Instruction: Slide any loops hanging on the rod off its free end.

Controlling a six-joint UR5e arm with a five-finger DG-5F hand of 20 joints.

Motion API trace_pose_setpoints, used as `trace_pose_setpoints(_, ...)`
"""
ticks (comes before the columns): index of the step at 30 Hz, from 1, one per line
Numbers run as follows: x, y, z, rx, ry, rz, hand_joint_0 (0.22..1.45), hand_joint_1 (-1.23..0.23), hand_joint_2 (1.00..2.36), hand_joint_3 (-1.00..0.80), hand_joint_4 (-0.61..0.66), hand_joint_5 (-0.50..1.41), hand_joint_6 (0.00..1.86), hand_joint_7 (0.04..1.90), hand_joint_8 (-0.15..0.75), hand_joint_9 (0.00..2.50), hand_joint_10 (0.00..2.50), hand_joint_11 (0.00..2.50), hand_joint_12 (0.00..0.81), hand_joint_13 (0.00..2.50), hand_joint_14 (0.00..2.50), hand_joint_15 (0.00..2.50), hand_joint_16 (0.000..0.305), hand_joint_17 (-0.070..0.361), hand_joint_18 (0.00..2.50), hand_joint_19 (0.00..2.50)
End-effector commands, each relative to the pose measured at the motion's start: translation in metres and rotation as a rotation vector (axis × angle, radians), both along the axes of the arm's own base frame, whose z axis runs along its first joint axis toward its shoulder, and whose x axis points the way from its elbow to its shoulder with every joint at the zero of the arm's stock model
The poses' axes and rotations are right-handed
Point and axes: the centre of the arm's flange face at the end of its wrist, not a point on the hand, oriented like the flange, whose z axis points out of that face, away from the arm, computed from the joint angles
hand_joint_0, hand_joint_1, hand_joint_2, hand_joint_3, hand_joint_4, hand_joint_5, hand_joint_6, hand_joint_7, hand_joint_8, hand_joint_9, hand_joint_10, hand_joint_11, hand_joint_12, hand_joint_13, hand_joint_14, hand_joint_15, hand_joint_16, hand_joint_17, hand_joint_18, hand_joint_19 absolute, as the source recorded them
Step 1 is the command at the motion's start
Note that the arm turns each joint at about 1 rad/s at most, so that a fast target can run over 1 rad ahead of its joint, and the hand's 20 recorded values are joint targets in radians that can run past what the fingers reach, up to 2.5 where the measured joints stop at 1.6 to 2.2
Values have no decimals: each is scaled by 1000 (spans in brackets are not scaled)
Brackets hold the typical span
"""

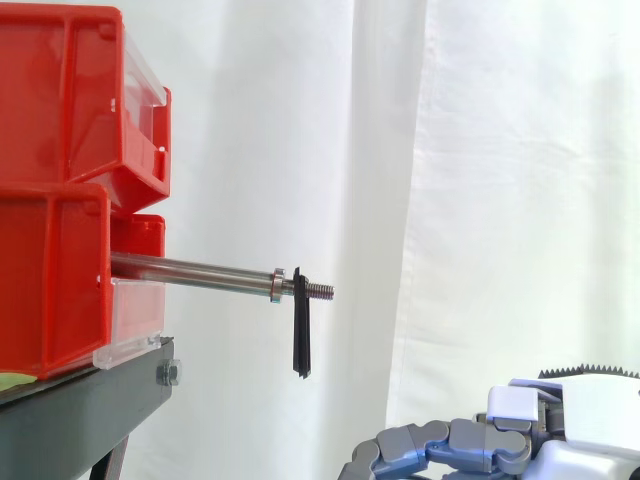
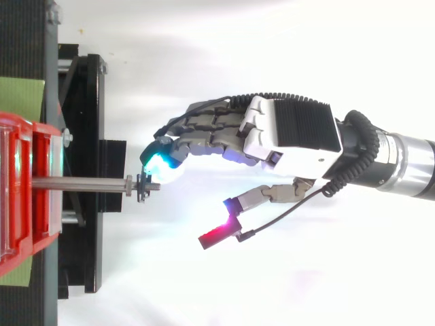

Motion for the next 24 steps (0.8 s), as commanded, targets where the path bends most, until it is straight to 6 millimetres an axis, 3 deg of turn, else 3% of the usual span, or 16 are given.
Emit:
trace_pose_setpoints(1,1,-1,-1,2,-1,-8,522,-496,1004,-448,220,-198,503,908,272,627,10,302,283,597,0,27,35,78,494,194)
trace_pose_setpoints(8,3,-8,-14,15,11,-35,522,-496,1004,-449,220,-198,503,908,272,626,10,302,283,600,0,28,35,79,499,193)
trace_pose_setpoints(16,17,-18,2,47,-27,-38,523,-496,1004,-449,219,-197,503,909,270,628,10,304,284,603,0,36,35,79,506,203)
trace_pose_setpoints(24,26,-15,15,51,-50,-30,522,-497,1005,-446,220,-197,503,908,272,628,12,302,284,606,1,36,36,80,513,201)
